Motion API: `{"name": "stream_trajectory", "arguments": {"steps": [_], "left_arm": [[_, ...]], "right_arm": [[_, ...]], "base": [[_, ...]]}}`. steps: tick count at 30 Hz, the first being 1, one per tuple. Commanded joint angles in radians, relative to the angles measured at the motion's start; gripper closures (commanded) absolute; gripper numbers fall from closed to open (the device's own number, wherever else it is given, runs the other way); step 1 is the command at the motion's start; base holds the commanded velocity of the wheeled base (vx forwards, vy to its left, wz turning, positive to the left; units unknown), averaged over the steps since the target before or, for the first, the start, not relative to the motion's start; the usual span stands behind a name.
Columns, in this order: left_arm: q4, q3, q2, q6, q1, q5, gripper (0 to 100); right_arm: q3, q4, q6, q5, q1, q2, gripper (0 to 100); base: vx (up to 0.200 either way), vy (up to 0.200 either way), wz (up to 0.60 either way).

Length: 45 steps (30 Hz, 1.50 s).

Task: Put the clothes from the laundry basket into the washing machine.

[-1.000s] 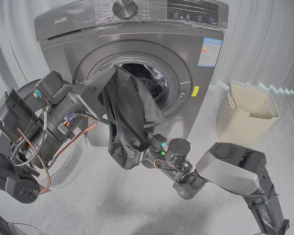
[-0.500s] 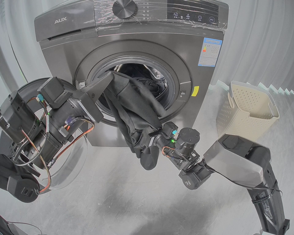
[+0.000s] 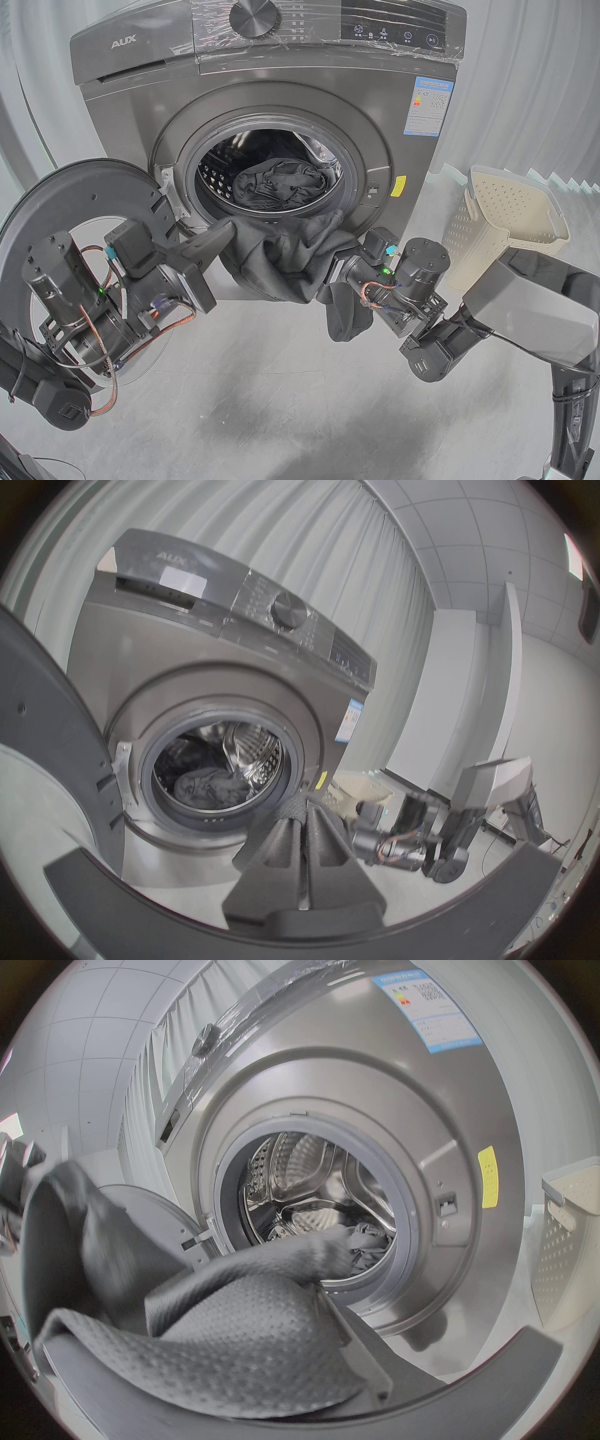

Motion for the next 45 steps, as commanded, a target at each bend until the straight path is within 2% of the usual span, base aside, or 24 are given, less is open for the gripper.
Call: {"name": "stream_trajectory", "arguments": {"steps": [1,8,11,13,16,17,22,28,32,37,40,45], "left_arm": [[-0.002,0.04,0.045,0.001,-0.007,-0.002,100],[-0.003,0.08,0.083,0.021,-0.023,-0.005,100],[-0.005,0.083,0.098,0.023,-0.031,-0.005,100],[-0.026,0.091,0.115,0.021,-0.036,-0.005,100],[-0.063,0.092,0.123,0.02,-0.034,-0.005,100],[-0.069,0.092,0.123,0.02,-0.034,-0.008,0],[-0.071,0.095,0.124,0.018,-0.031,-0.022,0],[-0.074,0.155,0.167,0.023,-0.034,-0.034,0],[-0.091,0.195,0.209,0.032,-0.031,-0.051,0],[-0.174,0.264,0.286,0.076,-0.025,-0.076,0],[-0.181,0.286,0.312,0.096,-0.027,-0.083,0],[-0.183,0.28,0.315,0.109,-0.028,-0.083,0]], "right_arm": [[0.022,-0.001,0.0,0.0,0.007,-0.07,100],[0.043,-0.001,0.003,0.0,0.011,-0.123,100],[0.051,-0.001,0.009,-0.005,0.023,-0.137,100],[0.069,-0.001,0.022,-0.029,0.033,-0.145,100],[0.085,-0.001,0.028,-0.031,0.034,-0.148,100],[0.086,-0.001,0.028,-0.031,0.034,-0.149,100],[0.091,0.002,0.028,-0.031,0.034,-0.16,100],[0.072,0.016,0.025,-0.031,-0.023,-0.165,100],[0.071,0.014,0.025,-0.031,-0.036,-0.168,100],[0.066,0.014,0.02,-0.029,-0.036,-0.169,100],[0.06,0.014,0.019,-0.028,-0.035,-0.171,100],[0.071,0.014,0.019,-0.028,-0.033,-0.189,100]], "base": [[0.0,0.0,0.0],[0.0,0.0,0.0],[0.0,0.0,0.0],[0.0,0.0,0.0],[0.0,0.0,0.0],[0.0,0.0,0.0],[0.0,0.0,0.0],[0.0,0.0,0.0],[0.0,0.0,0.0],[0.0,0.0,0.0],[0.0,0.0,0.0],[0.0,0.0,0.0]]}}
